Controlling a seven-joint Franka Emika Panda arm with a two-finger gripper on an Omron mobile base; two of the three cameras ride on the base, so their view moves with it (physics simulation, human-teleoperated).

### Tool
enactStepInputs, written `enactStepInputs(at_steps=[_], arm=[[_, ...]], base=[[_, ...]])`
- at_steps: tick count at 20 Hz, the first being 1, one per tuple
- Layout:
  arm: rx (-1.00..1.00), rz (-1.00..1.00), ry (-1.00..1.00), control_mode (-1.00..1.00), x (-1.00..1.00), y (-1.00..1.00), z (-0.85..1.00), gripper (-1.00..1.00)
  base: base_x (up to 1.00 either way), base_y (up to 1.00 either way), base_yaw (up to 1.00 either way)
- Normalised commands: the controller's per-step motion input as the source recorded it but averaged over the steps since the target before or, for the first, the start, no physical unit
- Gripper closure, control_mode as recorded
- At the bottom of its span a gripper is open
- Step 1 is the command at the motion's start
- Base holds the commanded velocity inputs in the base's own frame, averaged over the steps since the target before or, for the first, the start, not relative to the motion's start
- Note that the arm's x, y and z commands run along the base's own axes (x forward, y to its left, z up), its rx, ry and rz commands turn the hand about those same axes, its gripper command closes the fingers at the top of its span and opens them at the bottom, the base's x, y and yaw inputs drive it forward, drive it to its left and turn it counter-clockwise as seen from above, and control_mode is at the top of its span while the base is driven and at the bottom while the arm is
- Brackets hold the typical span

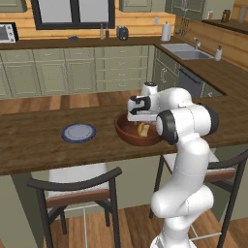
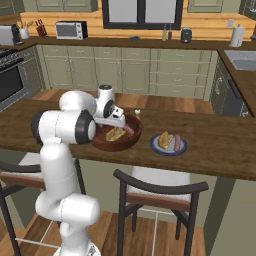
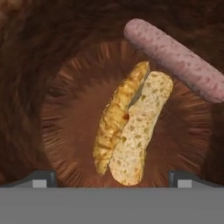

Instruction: Place one bun and one sausage from the bowl on each plate.

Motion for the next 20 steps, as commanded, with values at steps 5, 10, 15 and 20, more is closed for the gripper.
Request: enactStepInputs(at_steps=[5,10,15,20], arm=[[0.01,-0.26,0.01,-1.00,0.18,-0.06,-0.21,-1.00],[0.00,-0.12,0.00,-1.00,0.04,-0.09,-0.31,-1.00],[0.00,-0.04,0.01,-1.00,0.29,0.01,-0.21,-1.00],[0.00,0.00,0.05,-1.00,0.24,0.00,-0.19,-1.00]], base=[[0.00,0.00,0.00],[0.00,0.00,0.00],[0.00,0.00,0.00],[0.00,0.00,0.00]])
